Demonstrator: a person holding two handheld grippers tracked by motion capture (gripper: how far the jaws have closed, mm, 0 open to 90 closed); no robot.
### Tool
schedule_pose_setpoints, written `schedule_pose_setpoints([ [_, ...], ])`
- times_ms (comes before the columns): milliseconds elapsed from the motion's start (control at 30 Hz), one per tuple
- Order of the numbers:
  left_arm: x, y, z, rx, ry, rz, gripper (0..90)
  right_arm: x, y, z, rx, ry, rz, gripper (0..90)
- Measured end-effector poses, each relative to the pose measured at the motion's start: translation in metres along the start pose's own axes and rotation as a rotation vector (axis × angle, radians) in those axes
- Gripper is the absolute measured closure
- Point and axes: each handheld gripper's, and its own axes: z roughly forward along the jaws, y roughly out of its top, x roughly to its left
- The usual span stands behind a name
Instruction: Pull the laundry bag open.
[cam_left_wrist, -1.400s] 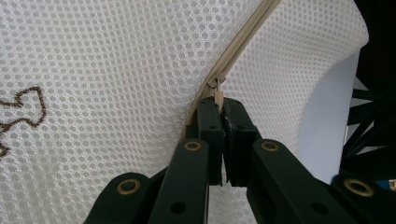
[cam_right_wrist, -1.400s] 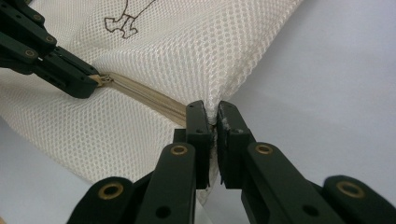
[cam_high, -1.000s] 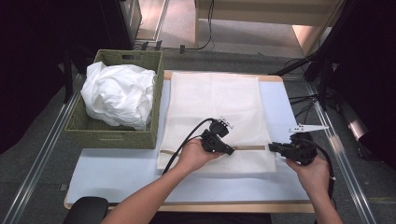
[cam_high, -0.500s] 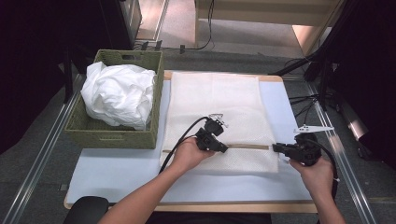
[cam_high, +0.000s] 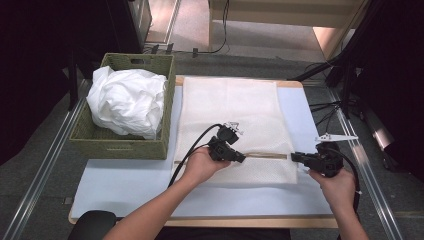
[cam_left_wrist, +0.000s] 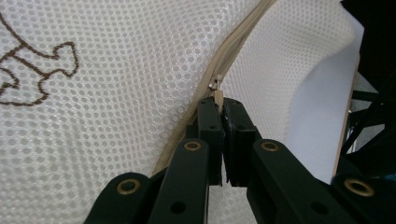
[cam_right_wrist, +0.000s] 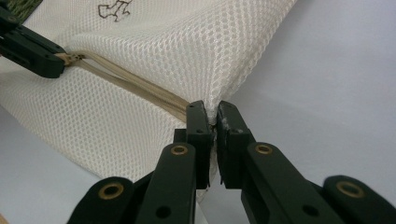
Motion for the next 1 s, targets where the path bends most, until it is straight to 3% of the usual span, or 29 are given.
schedule_pose_setpoints([
  [200,0.0022,-0.003,0.0011,0.005,-0.008,-0.011,88.3,-0.001,-0.001,0.0032,0.02,0.008,0.019,86.3],
  [333,-0.0024,-0.0037,-0.0016,-0.005,-0.004,-0.005,88.3,0.0008,-0.0012,0.0042,0.036,-0.02,0.007,86.4],
  [400,0.0,-0.0045,-0.0023,0.001,0.0,0.001,88.3,0.0007,-0.0011,0.004,0.034,-0.022,0.006,86.4],
  [467,0.0029,-0.0062,0.0002,-0.005,-0.014,-0.025,88.3,0.0003,-0.0007,0.0032,0.03,-0.016,0.008,86.4],
  [1000,0.006,-0.0092,0.0041,0.018,-0.028,-0.022,88.5,-0.0011,-0.0004,0.0016,0.03,-0.023,0.009,86.6],
])
